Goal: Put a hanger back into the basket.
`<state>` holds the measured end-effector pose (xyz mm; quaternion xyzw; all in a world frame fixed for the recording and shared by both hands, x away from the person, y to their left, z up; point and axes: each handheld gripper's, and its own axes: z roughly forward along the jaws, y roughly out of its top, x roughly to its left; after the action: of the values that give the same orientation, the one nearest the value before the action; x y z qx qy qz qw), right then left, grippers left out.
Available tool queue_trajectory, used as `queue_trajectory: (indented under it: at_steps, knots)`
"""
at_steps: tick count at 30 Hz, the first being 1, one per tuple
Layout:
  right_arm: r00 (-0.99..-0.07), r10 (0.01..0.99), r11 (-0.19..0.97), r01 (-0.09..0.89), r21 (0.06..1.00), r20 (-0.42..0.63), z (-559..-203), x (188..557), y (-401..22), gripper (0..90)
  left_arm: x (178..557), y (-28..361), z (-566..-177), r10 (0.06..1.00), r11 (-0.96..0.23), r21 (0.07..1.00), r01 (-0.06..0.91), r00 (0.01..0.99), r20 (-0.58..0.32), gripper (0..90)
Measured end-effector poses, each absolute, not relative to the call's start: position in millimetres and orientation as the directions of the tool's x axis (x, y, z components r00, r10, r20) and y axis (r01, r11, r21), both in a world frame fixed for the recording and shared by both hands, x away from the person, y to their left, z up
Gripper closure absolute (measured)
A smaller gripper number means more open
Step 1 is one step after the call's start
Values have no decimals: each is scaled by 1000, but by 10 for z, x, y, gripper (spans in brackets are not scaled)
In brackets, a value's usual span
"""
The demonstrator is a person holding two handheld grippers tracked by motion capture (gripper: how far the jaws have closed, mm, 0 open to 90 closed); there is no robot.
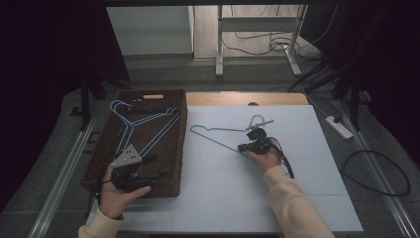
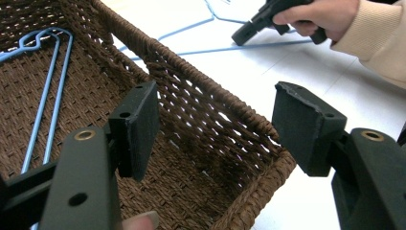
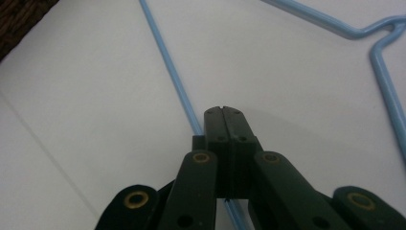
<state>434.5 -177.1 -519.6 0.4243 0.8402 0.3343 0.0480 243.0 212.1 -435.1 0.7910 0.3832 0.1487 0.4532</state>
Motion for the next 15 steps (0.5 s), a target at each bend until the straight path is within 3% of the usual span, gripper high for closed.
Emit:
queue_trajectory:
  at_steps: [15]
  knots:
    - [-670,719,463,660,591,185,-5170,3842,-2041,900,2423,2140,-4339,741,-289,833,472,661,-118,341]
